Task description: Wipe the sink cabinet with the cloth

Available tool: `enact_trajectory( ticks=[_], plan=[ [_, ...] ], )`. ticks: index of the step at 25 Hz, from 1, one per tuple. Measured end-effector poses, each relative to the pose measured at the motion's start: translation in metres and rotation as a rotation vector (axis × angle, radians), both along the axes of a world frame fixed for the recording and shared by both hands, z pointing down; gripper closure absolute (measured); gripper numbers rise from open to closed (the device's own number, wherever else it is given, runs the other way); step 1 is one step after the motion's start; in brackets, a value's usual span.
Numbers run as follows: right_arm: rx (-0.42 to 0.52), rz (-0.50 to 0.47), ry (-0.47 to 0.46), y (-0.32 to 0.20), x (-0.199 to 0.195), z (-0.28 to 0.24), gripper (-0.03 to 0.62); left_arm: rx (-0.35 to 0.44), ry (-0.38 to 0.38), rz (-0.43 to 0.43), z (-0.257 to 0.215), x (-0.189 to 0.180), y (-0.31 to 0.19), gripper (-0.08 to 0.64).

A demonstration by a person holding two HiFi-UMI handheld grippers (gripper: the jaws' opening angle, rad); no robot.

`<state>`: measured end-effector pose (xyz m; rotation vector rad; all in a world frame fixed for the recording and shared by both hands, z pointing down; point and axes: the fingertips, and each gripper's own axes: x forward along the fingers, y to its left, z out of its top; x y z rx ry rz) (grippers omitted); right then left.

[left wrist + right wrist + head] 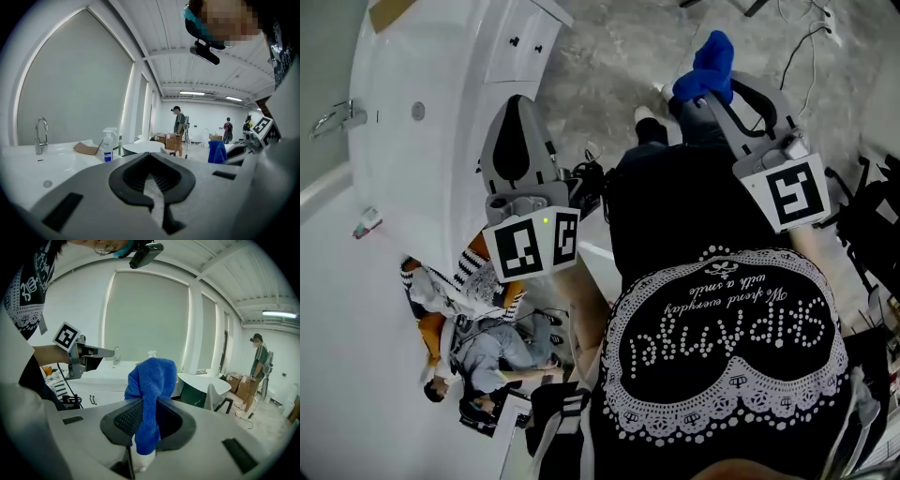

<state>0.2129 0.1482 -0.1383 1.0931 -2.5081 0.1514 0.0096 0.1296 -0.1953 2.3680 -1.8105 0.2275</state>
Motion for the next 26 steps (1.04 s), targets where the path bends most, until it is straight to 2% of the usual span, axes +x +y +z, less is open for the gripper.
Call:
enact_trajectory(
  ticks=[8,26],
  plan=[
    [-0.019,-0.006,-0.031,-0.001,-0.005,0.000,0.515,-0.013,-0.011,-0.034,-0.001,-0.012,0.008,0.554],
    [-0.032,-0.011,-0.044,-0.002,-0.004,0.001,0.515,-0.011,-0.013,-0.020,-0.003,-0.004,0.003,0.554]
  ],
)
